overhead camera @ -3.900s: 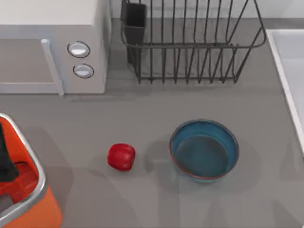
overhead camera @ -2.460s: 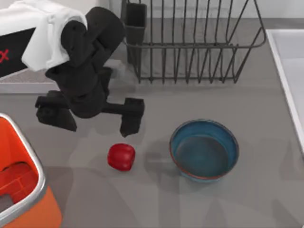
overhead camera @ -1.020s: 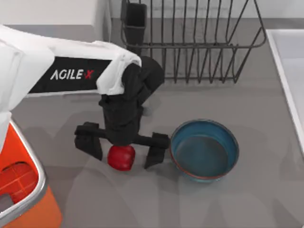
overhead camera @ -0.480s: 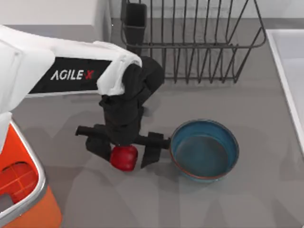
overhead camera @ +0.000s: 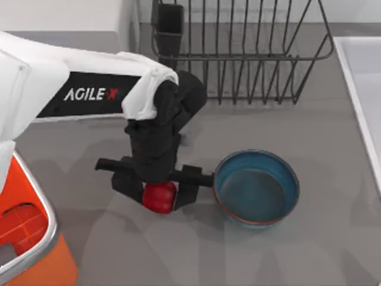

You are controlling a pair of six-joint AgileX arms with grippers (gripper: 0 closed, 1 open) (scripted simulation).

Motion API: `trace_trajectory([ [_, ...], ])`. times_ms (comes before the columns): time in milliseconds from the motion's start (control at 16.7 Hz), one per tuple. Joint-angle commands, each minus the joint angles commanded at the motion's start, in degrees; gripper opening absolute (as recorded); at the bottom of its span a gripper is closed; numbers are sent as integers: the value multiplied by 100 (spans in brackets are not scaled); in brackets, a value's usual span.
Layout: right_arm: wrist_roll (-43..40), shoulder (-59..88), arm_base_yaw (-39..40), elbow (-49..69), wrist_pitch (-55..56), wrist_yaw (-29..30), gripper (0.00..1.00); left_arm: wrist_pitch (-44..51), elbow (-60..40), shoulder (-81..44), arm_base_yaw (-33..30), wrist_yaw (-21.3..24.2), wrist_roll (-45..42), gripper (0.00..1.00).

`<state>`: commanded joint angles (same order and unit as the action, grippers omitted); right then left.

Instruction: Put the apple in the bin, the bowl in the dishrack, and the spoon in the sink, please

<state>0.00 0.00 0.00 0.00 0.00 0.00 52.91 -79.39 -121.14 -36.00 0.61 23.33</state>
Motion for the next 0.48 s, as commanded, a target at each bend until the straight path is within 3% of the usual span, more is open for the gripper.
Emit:
trace_trajectory([
  [480, 0, 0, 0, 0, 0, 0, 100, 85, -122, 100, -10, 80, 36, 0],
])
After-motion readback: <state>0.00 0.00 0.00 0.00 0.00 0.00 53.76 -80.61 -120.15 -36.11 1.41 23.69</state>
